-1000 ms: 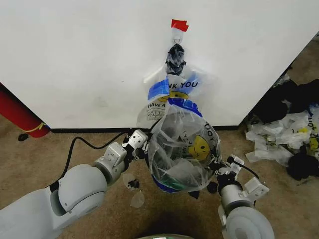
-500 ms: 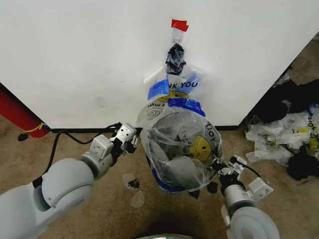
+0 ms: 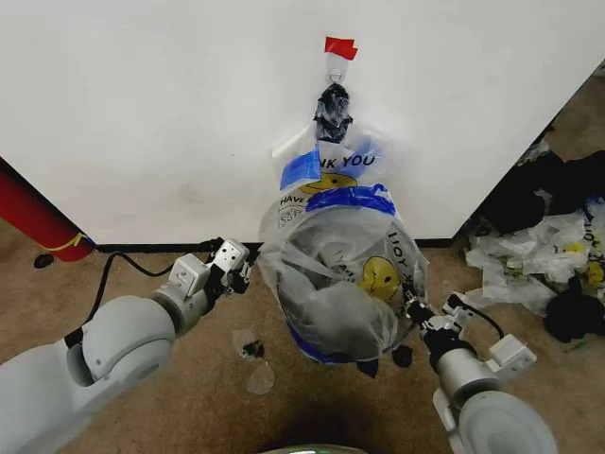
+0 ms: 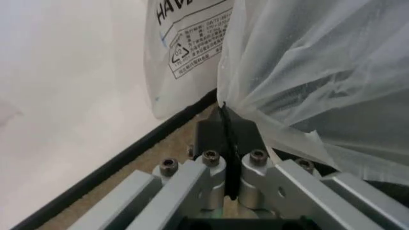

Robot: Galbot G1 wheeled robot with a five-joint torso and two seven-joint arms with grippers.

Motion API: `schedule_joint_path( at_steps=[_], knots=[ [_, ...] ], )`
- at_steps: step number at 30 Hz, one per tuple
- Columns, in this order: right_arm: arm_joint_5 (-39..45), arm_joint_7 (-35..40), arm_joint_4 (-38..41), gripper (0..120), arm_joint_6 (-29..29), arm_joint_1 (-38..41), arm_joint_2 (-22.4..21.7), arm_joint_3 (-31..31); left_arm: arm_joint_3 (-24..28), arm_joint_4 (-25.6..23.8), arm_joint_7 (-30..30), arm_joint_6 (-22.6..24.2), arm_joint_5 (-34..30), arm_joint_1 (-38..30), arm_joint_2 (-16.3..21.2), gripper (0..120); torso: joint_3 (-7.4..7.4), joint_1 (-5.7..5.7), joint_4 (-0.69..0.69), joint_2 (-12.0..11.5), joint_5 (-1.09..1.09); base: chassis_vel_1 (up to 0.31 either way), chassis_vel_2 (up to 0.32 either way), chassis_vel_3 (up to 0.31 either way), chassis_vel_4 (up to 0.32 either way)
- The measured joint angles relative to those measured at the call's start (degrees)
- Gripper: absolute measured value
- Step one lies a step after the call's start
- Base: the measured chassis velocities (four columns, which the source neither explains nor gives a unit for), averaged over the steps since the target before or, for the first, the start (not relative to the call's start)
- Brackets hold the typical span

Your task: Pick up the garbage bag from the wall and place it over the trash bin.

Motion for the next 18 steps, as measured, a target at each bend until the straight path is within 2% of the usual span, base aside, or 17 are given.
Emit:
schedule_joint_path(
  at_steps=[5, 10, 13, 15, 18],
  knots=[
    [2.53, 0.71, 0.00, 0, -0.05, 0.17, -0.17, 0.62, 0.22, 2.70, 0.81, -2.80, 1.25, 0.64, -0.62, 0, 0.00, 0.00, 0.00, 0.00, 0.00, 0.000, 0.000, 0.000, 0.000],
    [2.06, 0.99, -0.75, 0, 0.04, 0.58, 0.53, 0.36, -0.11, 1.08, -0.59, -3.45, 1.00, 1.75, -0.97, 0, 0.00, 0.00, 0.01, 0.00, -0.01, 0.000, 0.000, 0.000, 0.000],
    [1.68, 1.99, -1.61, 0, 0.33, 1.16, 1.37, 0.10, -1.96, -1.81, -2.46, -2.91, 0.58, 2.87, -1.41, 11, 0.00, 0.00, 0.00, 0.00, 0.01, 0.000, 0.000, 0.000, 0.000],
    [1.67, 2.22, -1.74, 0, 0.36, 1.25, 1.51, 0.08, -2.26, -2.18, -2.68, -2.84, 0.52, 3.04, -1.41, 13, 0.00, 0.00, 0.00, 0.00, 0.01, 0.000, 0.000, 0.000, 0.000],
    [2.09, 3.88, -2.52, 0, 0.39, 1.80, 2.33, 0.01, -4.22, -6.00, -4.91, -2.12, -0.49, 4.66, -1.11, 28, 0.00, 0.00, 0.00, 0.00, 0.01, 0.000, 0.000, 0.000, 0.000]
  ],
)
